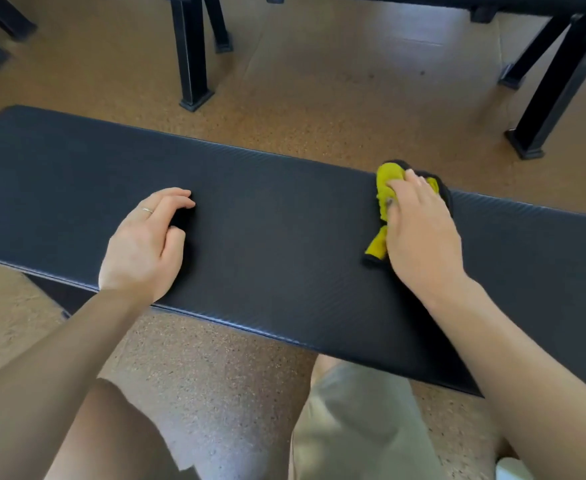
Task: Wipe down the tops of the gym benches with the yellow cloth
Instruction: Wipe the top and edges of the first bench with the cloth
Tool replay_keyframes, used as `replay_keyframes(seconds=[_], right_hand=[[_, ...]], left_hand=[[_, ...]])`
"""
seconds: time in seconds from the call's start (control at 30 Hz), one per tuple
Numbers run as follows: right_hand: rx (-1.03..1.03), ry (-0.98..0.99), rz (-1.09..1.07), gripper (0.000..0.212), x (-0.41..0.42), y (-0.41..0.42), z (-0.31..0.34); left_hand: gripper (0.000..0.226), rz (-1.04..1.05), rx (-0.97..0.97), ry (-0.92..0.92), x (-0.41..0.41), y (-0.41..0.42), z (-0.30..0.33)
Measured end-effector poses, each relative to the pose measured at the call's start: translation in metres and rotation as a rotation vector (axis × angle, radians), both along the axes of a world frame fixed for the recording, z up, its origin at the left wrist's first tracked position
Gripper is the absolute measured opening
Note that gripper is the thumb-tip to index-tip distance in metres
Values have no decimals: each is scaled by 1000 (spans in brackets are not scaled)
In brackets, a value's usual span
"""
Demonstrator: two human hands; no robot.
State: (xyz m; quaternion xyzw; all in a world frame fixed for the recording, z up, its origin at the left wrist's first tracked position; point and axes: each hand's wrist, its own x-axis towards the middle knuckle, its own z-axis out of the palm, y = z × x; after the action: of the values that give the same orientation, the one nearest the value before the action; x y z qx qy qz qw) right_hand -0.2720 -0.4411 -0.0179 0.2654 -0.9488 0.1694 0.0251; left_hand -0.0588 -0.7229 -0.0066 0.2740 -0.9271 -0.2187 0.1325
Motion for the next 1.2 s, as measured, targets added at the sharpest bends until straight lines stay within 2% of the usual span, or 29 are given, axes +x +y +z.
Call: replay_keyframes(seconds=[0.13, 0.23, 0.3, 0.43, 0.57, 0.63, 0.7, 0.83, 0.87, 0.93, 1.03, 1.13, 1.2], right_hand=[[25, 57, -25, 27, 13, -62, -7], [-49, 73, 98, 22, 40, -141, -1], [-84, 42, 179, 32, 57, -174, -2], [-44, 13, 294, 40, 52, -132, -3], [-22, 17, 45, 35, 20, -62, 5], [-8, -34, -118, 31, 2, -65, 7], [-27, 16, -211, 33, 6, -95, 7], [3, 134, -69, 30, 85, -184, -8], [-2, 122, -11, 35, 112, -202, -8], [11, 71, 92, 41, 152, -212, -6], [60, 47, 126, 44, 175, -172, 6], [49, 57, -96, 31, 174, -131, 18], [48, 28, -264, 27, 174, -137, 19]], left_hand=[[47, 1, -5, 9, 1, -3, -1], [47, -16, -9, 29, 1, -5, -3], [48, -30, -9, 33, 4, -5, -4], [50, -59, -13, 19, 5, -7, -4], [51, -86, 10, 24, 3, -11, -7], [49, -99, 9, 41, 2, -14, -9], [47, -116, 27, 66, 3, -16, -10], [47, -127, 242, 174, 8, -31, -1], [45, -146, 229, 185, 13, -40, 4], [42, -179, 53, 153, 26, -72, 11], [42, -158, -121, 26, 45, -135, 8], [39, -138, -125, -34, 51, -157, -1], [33, -138, -165, -32, 49, -153, -6]])
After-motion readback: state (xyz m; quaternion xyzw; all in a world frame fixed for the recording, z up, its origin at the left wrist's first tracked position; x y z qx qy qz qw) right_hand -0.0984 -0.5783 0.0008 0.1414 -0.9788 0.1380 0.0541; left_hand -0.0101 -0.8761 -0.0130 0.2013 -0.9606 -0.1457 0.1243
